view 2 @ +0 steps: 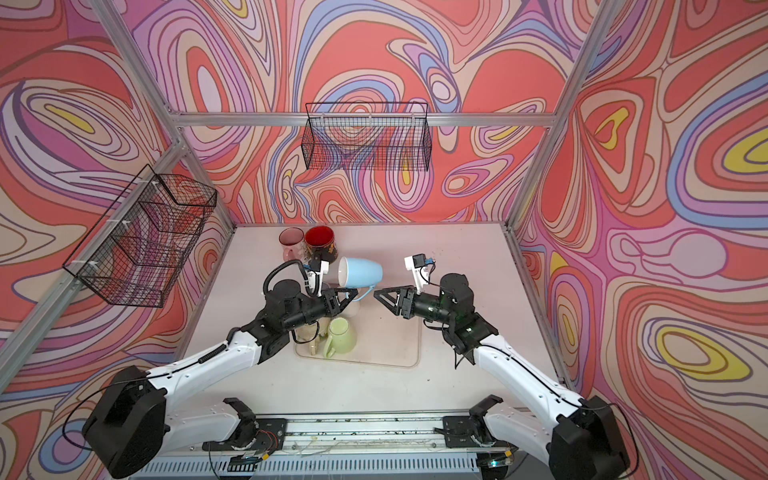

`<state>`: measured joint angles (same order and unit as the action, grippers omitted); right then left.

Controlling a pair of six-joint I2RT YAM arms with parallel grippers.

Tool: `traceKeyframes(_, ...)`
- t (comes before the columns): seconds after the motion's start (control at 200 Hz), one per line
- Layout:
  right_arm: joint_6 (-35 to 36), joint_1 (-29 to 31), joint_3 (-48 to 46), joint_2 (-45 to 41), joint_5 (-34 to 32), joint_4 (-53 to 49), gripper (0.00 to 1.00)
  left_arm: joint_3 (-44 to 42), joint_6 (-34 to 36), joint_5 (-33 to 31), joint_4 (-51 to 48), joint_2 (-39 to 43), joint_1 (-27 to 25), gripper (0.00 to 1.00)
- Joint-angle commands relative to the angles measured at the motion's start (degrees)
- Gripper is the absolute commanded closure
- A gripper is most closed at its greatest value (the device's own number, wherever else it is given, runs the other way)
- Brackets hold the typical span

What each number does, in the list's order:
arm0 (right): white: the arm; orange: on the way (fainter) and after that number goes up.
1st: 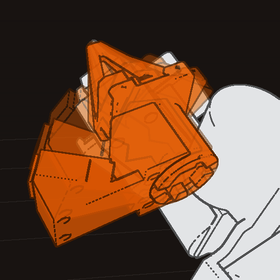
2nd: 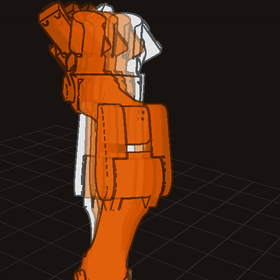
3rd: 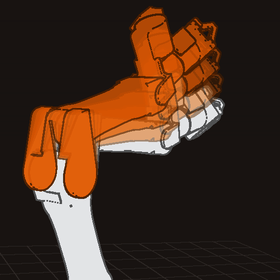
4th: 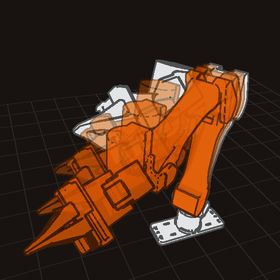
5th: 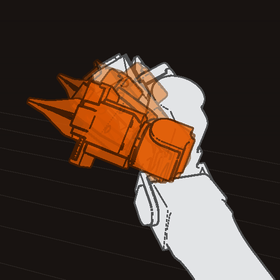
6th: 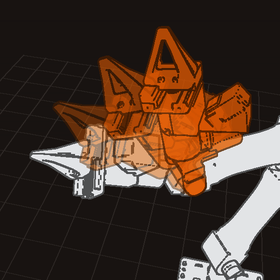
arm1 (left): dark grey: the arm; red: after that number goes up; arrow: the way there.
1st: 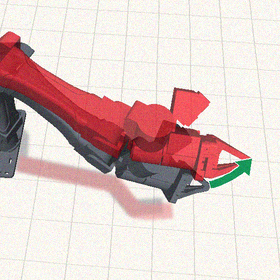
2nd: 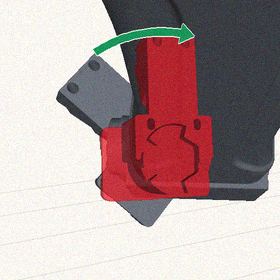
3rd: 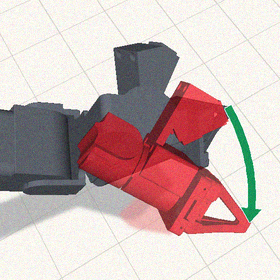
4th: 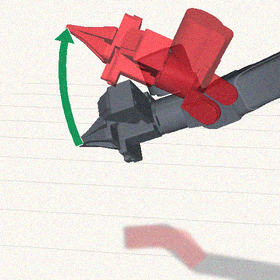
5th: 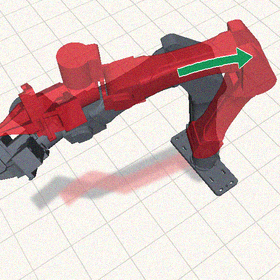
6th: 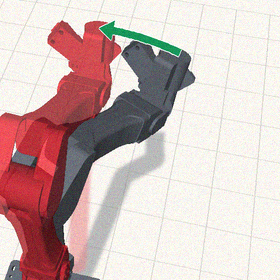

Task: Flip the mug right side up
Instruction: 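Open the right gripper and draw it back while the left lifts the light blue mug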

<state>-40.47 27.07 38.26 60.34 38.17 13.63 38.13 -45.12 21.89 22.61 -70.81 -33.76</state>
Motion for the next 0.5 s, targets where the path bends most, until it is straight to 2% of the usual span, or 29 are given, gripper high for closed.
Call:
traceKeyframes(0.0, 3.74, 0.18, -1.08, -2.20, -3.30, -3.95, 0.47, 6.91, 6.95, -6.59, -9.60, 1.63, 0.18, 1.00)
traceKeyframes(0.32, 6.29, 0.18, -2.46, -1.93, -5.26, -3.12, 0.44, 24.52, 18.25, -17.93, -36.37, -4.86, 0.18, 1.00)
traceKeyframes(0.366, 6.43, 0.18, -2.80, -1.10, -5.80, -2.48, 0.40, 26.67, 19.57, -19.38, -39.07, -5.88, 0.18, 1.00)
traceKeyframes(0.436, 6.72, 0.24, -3.54, -0.29, -6.42, -1.11, 0.28, 29.96, 21.64, -21.78, -42.48, -7.60, 0.23, 1.00)
traceKeyframes(0.496, 7.13, 0.18, -4.11, 0.32, -6.37, 0.20, 0.23, 32.83, 23.44, -23.57, -44.97, -9.39, 0.18, 1.00)
